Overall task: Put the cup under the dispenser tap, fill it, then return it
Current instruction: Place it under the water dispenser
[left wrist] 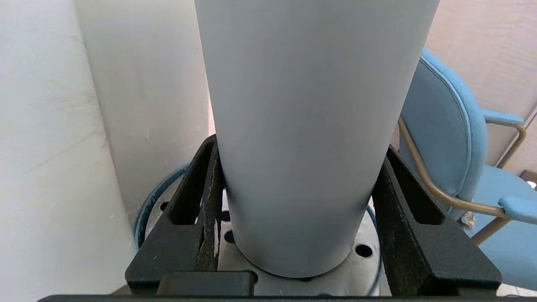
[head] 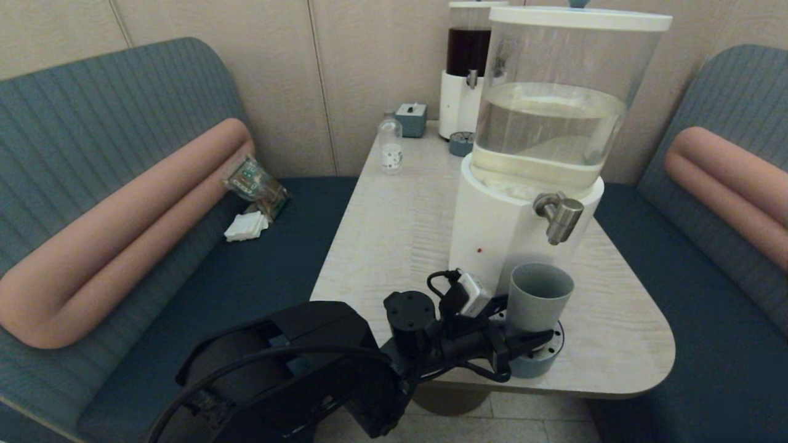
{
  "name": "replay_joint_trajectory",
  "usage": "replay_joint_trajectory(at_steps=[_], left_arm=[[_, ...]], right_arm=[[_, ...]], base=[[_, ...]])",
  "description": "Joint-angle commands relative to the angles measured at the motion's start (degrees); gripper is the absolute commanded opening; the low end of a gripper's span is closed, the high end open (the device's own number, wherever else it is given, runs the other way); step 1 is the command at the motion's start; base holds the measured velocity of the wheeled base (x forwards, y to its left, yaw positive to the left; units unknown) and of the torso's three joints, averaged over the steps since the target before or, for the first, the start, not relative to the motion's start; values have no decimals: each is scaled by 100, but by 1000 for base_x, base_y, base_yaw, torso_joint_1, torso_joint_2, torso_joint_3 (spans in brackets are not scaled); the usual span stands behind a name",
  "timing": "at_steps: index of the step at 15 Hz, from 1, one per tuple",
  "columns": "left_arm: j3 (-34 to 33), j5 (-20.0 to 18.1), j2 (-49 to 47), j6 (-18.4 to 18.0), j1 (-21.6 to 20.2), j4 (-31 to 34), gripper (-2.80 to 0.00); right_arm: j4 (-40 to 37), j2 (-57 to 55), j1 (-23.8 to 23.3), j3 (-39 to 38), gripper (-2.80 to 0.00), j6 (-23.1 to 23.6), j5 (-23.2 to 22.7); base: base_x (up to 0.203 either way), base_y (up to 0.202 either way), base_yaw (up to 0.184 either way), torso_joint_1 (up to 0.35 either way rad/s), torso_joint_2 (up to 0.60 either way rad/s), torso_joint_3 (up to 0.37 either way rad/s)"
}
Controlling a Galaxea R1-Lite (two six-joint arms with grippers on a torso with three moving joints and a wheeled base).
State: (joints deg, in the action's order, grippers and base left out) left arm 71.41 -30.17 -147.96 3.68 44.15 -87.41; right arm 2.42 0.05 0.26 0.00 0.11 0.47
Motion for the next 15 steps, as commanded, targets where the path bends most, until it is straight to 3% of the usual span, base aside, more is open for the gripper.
replay_joint_trajectory(at_steps=[1, 15], left_arm=[[146, -15, -93, 46, -16, -26, -280], [418, 99, -251, 89, -188, -25, -280]], right_arm=[[4, 4, 1, -79, -280, 0, 3], [4, 4, 8, -79, -280, -1, 3]], base=[[0, 0, 0, 0, 0, 0], [0, 0, 0, 0, 0, 0]])
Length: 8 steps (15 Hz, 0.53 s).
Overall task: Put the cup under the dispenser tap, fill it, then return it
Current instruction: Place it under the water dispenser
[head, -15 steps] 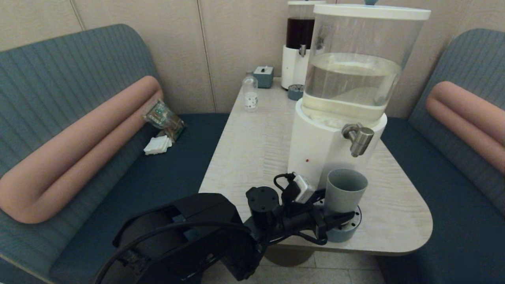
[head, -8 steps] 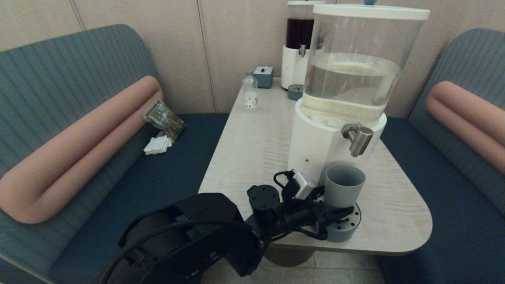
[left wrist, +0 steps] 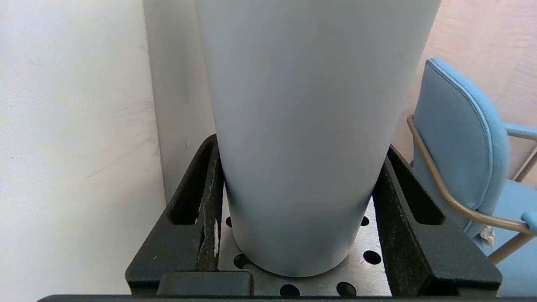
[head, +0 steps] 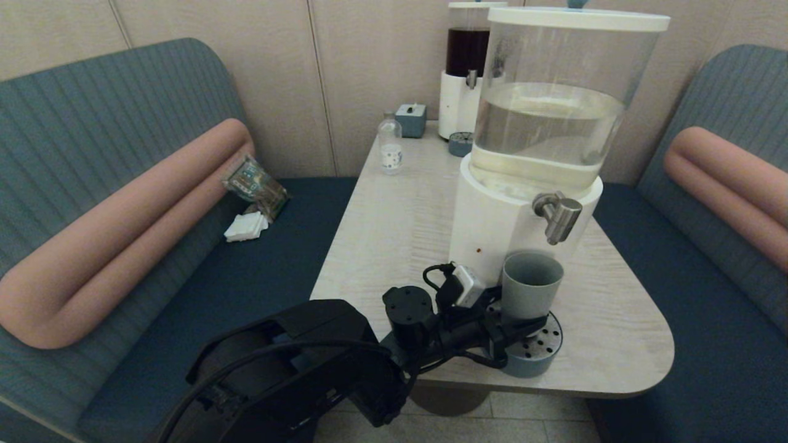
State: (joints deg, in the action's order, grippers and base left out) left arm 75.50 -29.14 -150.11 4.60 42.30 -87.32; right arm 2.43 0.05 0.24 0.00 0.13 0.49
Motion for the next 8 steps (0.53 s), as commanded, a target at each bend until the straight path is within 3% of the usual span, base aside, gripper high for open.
replay_joint_trajectory(at_steps=[1, 2, 3, 8], left_arm=[[9, -4, -35, -15, -3, -34, -280], [-7, -4, -35, -29, -3, -34, -280], [-53, -4, -35, -30, -3, -34, 0], [0, 83, 3, -29, 6, -34, 0]], right_arm=[[4, 4, 2, -79, -280, 4, -1], [4, 4, 10, -79, -280, -2, 1], [4, 4, 10, -79, -280, -5, -5], [4, 4, 2, -79, -280, -4, 4]], base=[[0, 0, 0, 0, 0, 0], [0, 0, 0, 0, 0, 0], [0, 0, 0, 0, 0, 0], [0, 0, 0, 0, 0, 0]])
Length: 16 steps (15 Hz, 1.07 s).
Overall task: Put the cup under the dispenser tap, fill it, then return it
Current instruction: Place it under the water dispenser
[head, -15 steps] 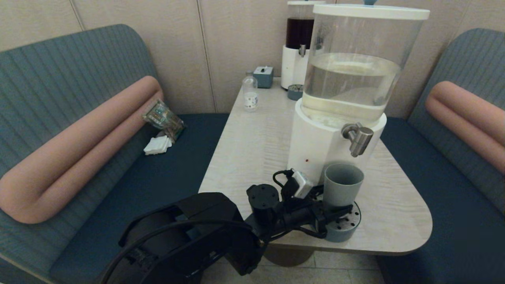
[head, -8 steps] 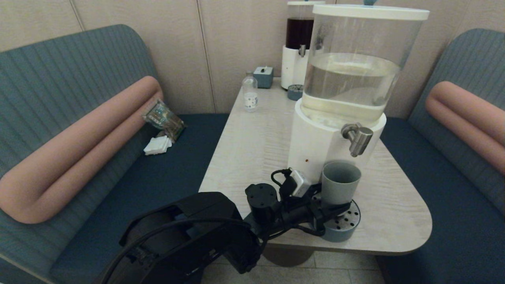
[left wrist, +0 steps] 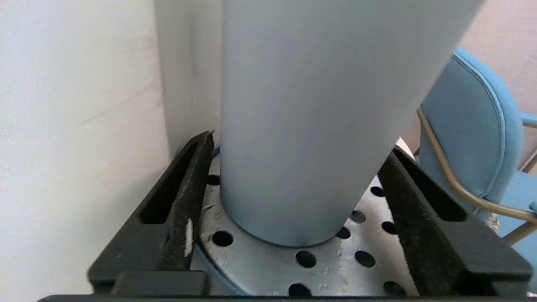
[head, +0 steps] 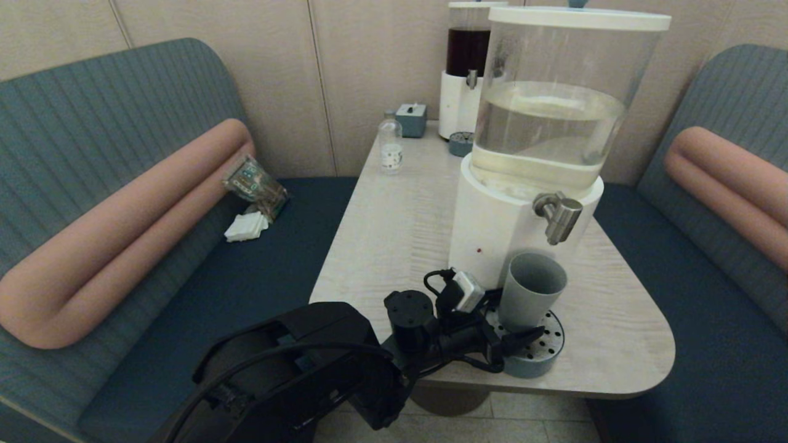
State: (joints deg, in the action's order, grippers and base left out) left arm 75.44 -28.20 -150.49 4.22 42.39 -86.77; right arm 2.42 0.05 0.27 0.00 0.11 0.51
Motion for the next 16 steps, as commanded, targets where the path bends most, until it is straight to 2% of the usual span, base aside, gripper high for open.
replay_joint_trajectory(at_steps=[1, 3, 5, 12, 16], left_arm=[[-32, 7, 77, 9, -2, -89, 0], [-202, 52, 268, 5, -3, -89, 0], [-646, 58, 672, 0, -1, -90, 0], [-3287, 120, 2687, -3, -37, -89, 0], [-4721, 311, 4195, 20, -149, -89, 0]], right_arm=[[4, 4, 0, -79, -280, -2, -7], [4, 4, 6, -79, -280, -1, -6], [4, 4, 0, -79, -280, 2, -7], [4, 4, 0, -79, -280, -2, 2], [4, 4, 8, -79, -280, 5, 2]], base=[[0, 0, 0, 0, 0, 0], [0, 0, 0, 0, 0, 0], [0, 0, 0, 0, 0, 0], [0, 0, 0, 0, 0, 0], [0, 0, 0, 0, 0, 0]])
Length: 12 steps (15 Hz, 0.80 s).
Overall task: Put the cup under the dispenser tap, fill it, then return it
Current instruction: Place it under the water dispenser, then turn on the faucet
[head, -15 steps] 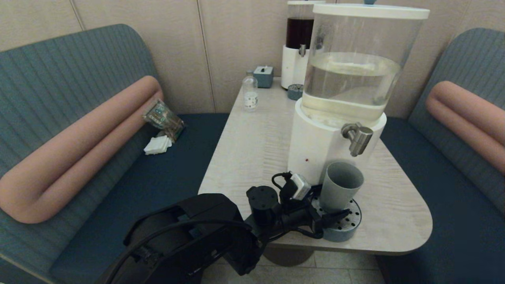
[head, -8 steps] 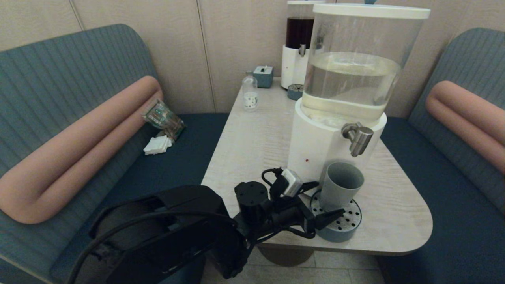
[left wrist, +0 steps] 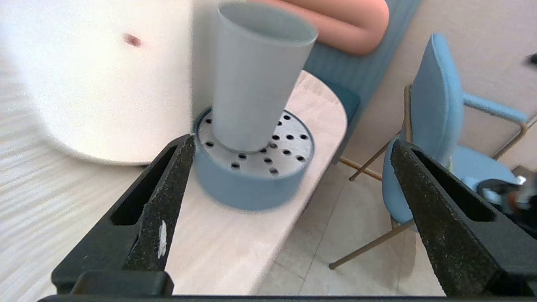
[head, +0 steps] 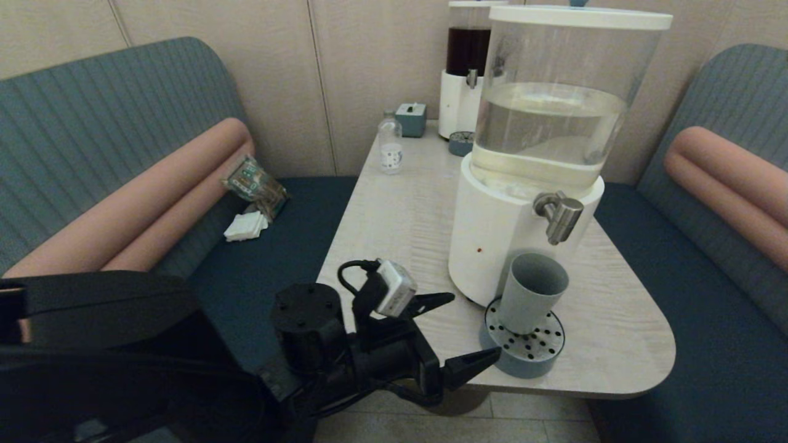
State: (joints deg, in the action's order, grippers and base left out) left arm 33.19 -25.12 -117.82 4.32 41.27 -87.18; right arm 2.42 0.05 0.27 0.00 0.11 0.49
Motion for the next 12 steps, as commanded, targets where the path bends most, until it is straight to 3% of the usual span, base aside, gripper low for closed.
replay_joint_trajectory(at_steps=[1, 2, 5, 9, 11, 12], left_arm=[[-800, 60, 1309, 21, -69, -48, 0], [-1050, 146, 1652, 30, -105, -48, -280], [-1509, 524, 2621, 177, -261, -48, -280], [-1645, 1730, 3779, 551, -667, -42, -280], [-1787, 2053, 4285, 729, -1404, 40, -280], [-1883, 2115, 4512, 779, -2075, 81, -280]], right_arm=[[4, 4, 5, -79, -280, -2, -5], [4, 4, 8, -79, -280, 7, 0], [4, 4, 8, -79, -280, 3, 1], [4, 4, 0, -79, -280, -1, -4], [4, 4, 0, -79, -280, -1, 4], [4, 4, 0, -79, -280, -2, 4]], base=[[0, 0, 0, 0, 0, 0], [0, 0, 0, 0, 0, 0], [0, 0, 0, 0, 0, 0], [0, 0, 0, 0, 0, 0], [0, 0, 0, 0, 0, 0], [0, 0, 0, 0, 0, 0]])
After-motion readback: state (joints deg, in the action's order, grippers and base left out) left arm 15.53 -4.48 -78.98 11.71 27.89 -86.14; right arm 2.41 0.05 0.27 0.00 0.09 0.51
